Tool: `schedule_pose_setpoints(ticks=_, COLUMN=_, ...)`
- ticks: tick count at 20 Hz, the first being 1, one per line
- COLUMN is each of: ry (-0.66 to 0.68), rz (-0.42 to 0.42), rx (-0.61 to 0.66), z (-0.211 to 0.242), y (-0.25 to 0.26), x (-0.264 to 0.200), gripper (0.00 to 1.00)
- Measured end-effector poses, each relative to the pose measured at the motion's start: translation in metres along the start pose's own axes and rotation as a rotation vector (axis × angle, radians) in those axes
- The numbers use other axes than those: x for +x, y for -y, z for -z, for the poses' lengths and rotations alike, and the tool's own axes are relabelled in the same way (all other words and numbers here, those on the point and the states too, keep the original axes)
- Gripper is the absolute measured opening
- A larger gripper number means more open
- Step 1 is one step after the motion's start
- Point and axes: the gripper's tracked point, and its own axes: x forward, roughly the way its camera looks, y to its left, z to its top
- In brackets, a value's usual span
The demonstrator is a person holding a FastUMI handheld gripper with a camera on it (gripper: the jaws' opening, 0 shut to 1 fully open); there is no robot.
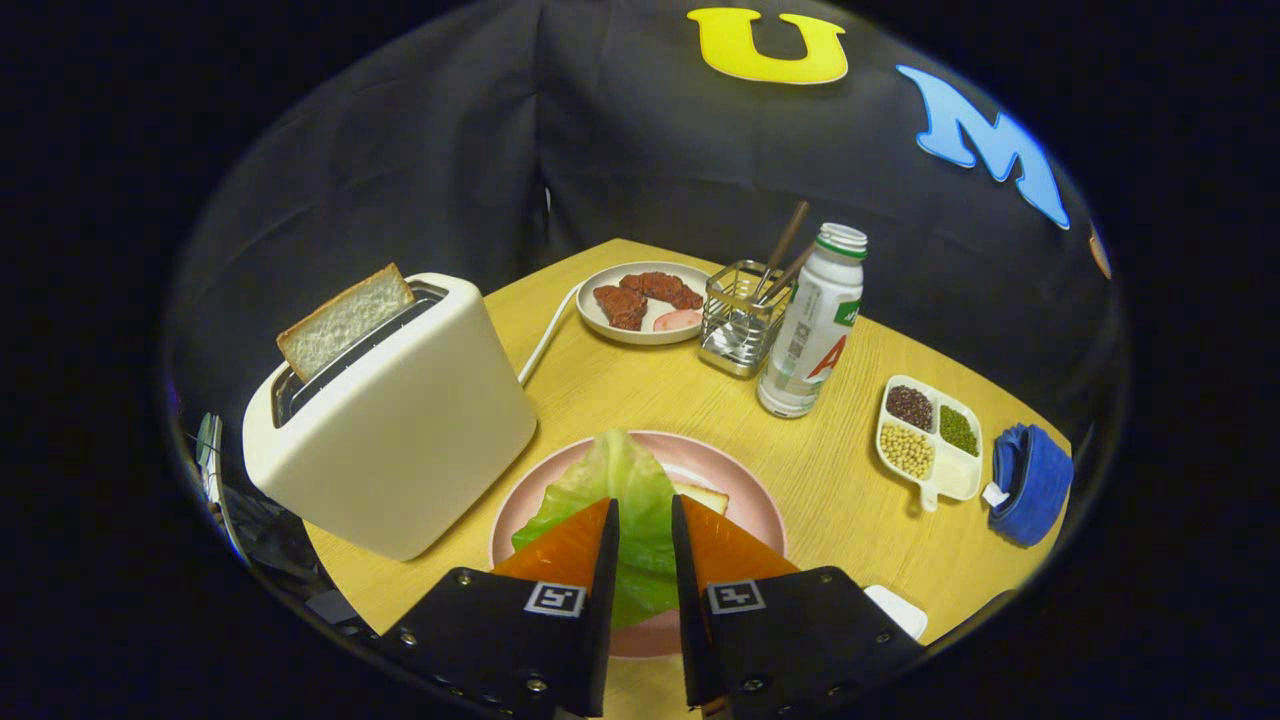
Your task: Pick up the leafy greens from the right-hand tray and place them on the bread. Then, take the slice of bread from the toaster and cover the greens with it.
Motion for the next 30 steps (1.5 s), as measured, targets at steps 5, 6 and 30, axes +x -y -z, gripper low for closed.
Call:
schedule_pose_setpoints(ticks=5, ry=0.218, rz=-0.035, rx=0.019, z=0.001, y=-0.032, x=-0.049, gripper=0.3)
schedule_pose_setpoints(ticks=6, ry=0.269, rz=-0.019, rx=0.013, z=0.002, y=-0.036, x=-0.059, gripper=0.3)
schedule_pose_setpoints(ticks=30, ry=0.632, rz=0.032, rx=0.029, z=-0.031, y=-0.203, x=-0.102, gripper=0.38)
